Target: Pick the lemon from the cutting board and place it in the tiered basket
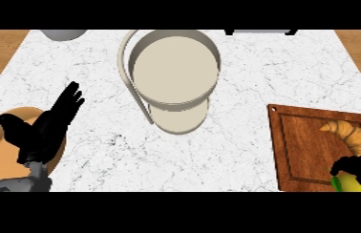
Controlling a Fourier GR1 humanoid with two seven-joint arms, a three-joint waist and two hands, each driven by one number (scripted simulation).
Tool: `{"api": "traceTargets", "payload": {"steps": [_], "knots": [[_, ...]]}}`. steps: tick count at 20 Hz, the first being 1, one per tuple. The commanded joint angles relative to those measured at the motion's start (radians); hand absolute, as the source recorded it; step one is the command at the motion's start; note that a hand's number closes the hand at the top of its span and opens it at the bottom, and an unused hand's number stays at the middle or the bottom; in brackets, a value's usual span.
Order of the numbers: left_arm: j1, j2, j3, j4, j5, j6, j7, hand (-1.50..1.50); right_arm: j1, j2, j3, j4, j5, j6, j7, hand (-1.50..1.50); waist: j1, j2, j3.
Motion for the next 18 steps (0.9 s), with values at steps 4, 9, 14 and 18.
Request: {"api": "traceTargets", "payload": {"steps": [4,9,14,18], "knots": [[-0.022,-0.008,0.031,0.069,-0.009,-0.035,-0.025,0.00,-0.056,0.052,0.053,0.071,0.165,-0.055,-0.022,1.50,0.000,0.003,0.005],[0.011,-0.011,0.033,0.052,-0.026,-0.027,-0.048,0.00,0.045,0.123,0.005,-0.066,0.151,-0.002,0.142,1.50,-0.019,0.000,0.003],[0.006,0.005,0.053,-0.012,-0.011,-0.006,0.014,0.00,0.155,0.346,-0.024,-0.162,0.160,0.028,0.480,1.50,-0.048,-0.005,0.001],[0.034,-0.002,0.043,-0.019,-0.007,-0.023,0.015,0.00,0.249,0.440,0.008,-0.434,0.232,-0.086,0.574,1.50,-0.030,-0.006,0.003]]}}
